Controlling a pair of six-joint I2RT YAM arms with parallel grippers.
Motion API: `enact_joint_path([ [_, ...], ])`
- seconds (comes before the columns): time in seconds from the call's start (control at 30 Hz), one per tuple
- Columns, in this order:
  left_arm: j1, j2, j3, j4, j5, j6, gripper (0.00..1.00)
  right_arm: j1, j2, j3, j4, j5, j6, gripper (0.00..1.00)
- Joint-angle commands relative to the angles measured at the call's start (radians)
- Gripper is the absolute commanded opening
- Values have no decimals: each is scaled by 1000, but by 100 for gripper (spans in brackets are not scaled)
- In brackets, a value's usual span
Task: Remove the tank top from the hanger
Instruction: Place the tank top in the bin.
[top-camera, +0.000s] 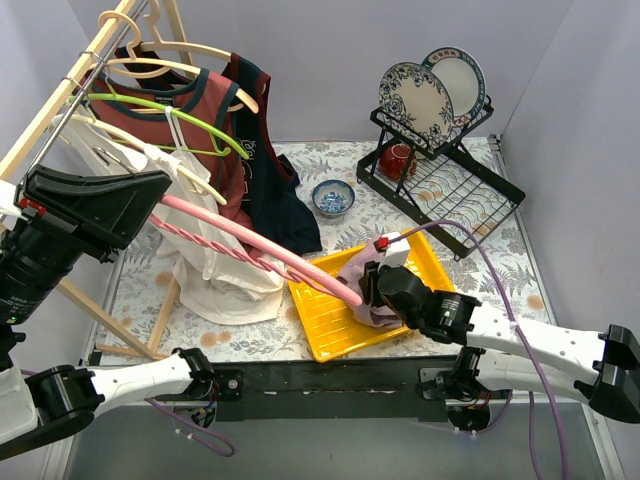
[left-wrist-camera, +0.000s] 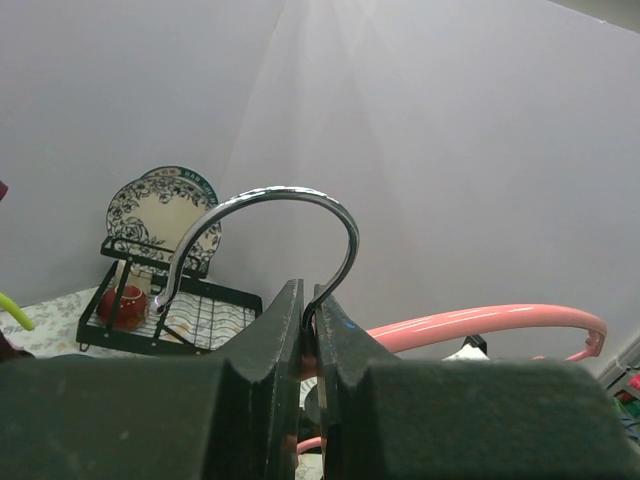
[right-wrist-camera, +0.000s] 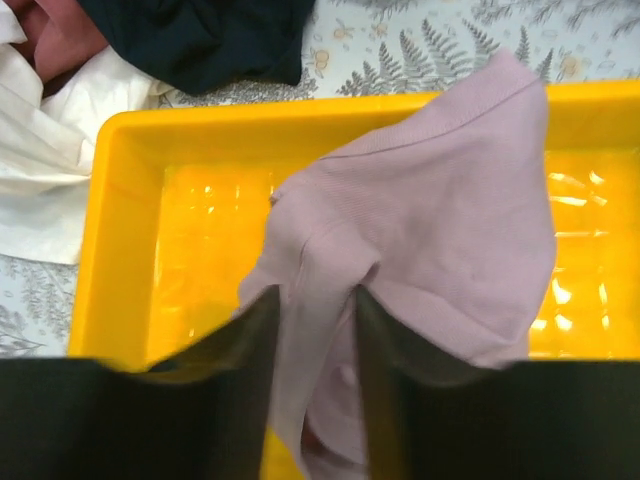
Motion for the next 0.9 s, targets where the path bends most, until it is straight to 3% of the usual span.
enact_joint_path([
  [0.0,-1,23,13,-15,-47,26,0,-4,9,165,-111,-8,18,66],
  [0.1,-1,23,13,-28,-66,40,0,-4,-14,260,-220,-21,-18,81],
  [0.13,1,23,12,-37,-72,46,0,-4,-21,321,-245,-33,-33,95],
  [0.17,-1,23,12,-40,-76,49,0,-4,-40,352,-266,-36,-60,97],
  [0.3,1,23,4,-68,-119,63,0,-4,-110,487,-286,-126,-189,95],
  [0.53,-1,20,-22,-117,-165,76,0,-4,-207,710,-122,-540,-380,93],
  [0.73,1,20,-47,-166,-211,95,0,-4,-78,960,-113,-807,-320,91],
  [0.87,-1,31,-74,-198,-253,101,0,-4,96,1086,-153,-863,-292,88],
])
